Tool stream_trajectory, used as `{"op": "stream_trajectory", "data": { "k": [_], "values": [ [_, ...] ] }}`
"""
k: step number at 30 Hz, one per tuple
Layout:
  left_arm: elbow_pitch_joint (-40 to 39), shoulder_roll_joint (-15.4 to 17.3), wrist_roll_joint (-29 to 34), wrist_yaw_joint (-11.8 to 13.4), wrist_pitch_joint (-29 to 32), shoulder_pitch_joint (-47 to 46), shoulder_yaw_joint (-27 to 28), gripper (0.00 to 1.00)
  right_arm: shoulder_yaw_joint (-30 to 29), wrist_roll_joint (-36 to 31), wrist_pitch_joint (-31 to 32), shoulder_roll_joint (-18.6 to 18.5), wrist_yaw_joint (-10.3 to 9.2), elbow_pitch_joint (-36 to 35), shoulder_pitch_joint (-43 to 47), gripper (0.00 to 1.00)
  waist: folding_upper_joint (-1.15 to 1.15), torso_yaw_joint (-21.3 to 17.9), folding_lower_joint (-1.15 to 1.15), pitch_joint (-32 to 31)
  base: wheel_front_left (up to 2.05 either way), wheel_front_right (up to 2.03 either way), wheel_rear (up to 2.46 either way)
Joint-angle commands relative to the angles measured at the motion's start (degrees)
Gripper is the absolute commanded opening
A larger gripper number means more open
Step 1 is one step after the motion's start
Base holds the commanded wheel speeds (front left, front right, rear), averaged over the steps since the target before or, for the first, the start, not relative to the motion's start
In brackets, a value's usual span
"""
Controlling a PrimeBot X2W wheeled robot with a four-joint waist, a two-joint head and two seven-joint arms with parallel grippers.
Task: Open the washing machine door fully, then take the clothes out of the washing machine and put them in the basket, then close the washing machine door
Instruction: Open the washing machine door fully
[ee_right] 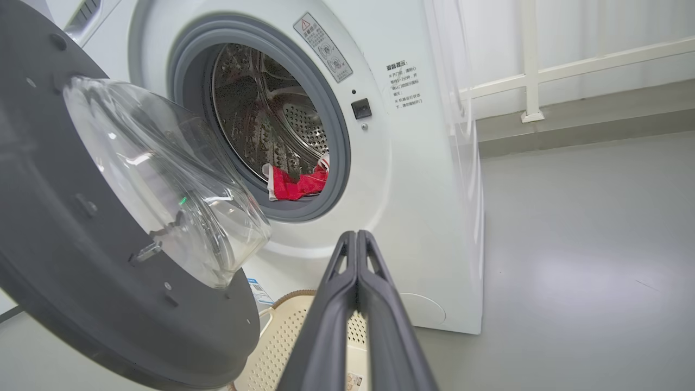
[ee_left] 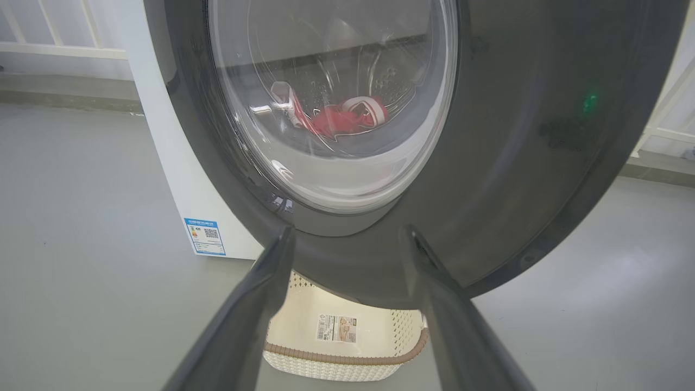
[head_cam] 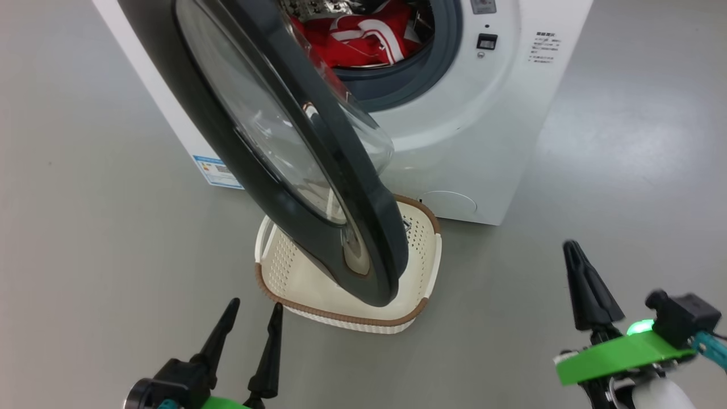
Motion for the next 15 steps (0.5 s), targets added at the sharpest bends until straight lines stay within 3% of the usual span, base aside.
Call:
{"op": "stream_trajectory", "data": {
  "k": [1, 6, 15],
  "values": [
    [-1.17, 0.45, 0.24, -0.16, -0.7, 0.26, 1.48, 1.0, 1.88, 0.67, -0.37, -0.58, 0.37, -1.15, -2.18, 0.0, 0.0, 0.34, 0.0, 0.04, 0.0, 0.0, 0.0],
    [-1.15, 0.45, -0.18, 0.12, -0.7, 0.22, 0.57, 1.0, 7.53, 6.43, -0.37, -1.14, 0.37, -0.06, -7.44, 0.0, 0.0, 2.12, 0.0, 0.01, 0.0, 0.0, 0.0],
    [-1.47, 0.45, -0.96, 0.54, -0.7, 0.79, -0.87, 1.0, 20.48, 18.86, -0.37, -5.99, 0.37, 2.76, -15.08, 0.0, 0.0, 5.29, 0.0, -0.24, 0.0, 0.0, 0.0]
  ]
}}
